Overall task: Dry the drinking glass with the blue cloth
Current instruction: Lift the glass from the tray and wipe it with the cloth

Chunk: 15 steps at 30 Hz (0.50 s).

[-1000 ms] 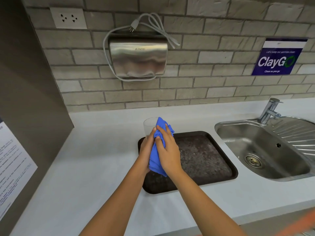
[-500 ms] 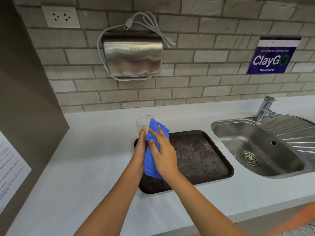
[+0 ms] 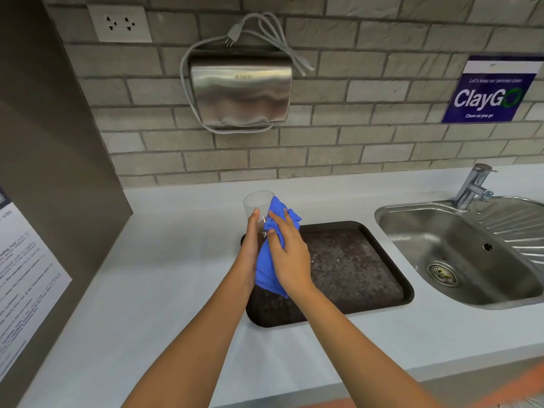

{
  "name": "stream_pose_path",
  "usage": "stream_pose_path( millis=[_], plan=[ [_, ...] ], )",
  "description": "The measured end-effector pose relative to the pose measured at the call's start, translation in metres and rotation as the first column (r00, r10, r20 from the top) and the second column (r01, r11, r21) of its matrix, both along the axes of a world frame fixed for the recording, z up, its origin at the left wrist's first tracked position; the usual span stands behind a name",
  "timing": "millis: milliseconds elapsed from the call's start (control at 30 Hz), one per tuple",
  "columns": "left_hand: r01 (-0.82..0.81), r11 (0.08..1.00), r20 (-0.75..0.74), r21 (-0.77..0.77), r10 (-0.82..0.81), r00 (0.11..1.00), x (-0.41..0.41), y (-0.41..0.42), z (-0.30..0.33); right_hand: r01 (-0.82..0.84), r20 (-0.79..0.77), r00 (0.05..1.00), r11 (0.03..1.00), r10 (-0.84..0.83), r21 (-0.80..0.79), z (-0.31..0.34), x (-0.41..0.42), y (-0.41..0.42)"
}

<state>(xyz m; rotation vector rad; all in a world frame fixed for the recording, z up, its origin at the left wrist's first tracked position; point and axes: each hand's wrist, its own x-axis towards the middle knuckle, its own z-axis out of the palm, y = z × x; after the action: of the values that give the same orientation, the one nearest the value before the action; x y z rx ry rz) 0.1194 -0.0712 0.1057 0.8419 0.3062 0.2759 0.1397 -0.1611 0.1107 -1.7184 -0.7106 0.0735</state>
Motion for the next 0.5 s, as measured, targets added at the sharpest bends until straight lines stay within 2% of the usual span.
stream_pose_path(
  millis=[67,133,200,267,333,400,500],
  plan=[
    [-0.013,0.998,0.018,-0.055,0.014,1.000,-0.002,-0.002,-0.001,-0.004,-0.157,0.987,0.995,0.020,0.104,0.006,0.005,0.001],
    [-0.050,0.997,-0.016,-0.056,0.050,0.999,-0.002,-0.005,-0.002,-0.002,-0.377,0.925,0.990,0.057,0.144,0.012,0.016,0.002],
    [-0.105,0.994,-0.069,0.031,0.107,0.992,0.000,-0.006,-0.001,-0.020,-0.603,0.788,0.985,0.122,0.173,0.013,0.028,0.001],
    [-0.168,0.974,-0.130,0.150,0.188,0.974,0.001,-0.008,0.003,-0.020,-0.727,0.661,0.973,0.186,0.231,0.008,0.034,-0.003],
    [-0.222,0.918,-0.198,0.328,0.297,0.934,0.004,-0.007,0.004,-0.021,-0.714,0.673,0.970,0.192,0.241,0.000,0.036,-0.004],
    [-0.274,0.841,-0.208,0.466,0.405,0.890,0.006,-0.006,0.000,0.001,-0.626,0.769,0.979,0.130,0.204,-0.008,0.035,-0.002],
    [-0.291,0.799,-0.180,0.526,0.439,0.880,0.009,-0.008,-0.008,0.049,-0.460,0.888,0.990,0.018,0.133,-0.011,0.023,0.001]
  ],
)
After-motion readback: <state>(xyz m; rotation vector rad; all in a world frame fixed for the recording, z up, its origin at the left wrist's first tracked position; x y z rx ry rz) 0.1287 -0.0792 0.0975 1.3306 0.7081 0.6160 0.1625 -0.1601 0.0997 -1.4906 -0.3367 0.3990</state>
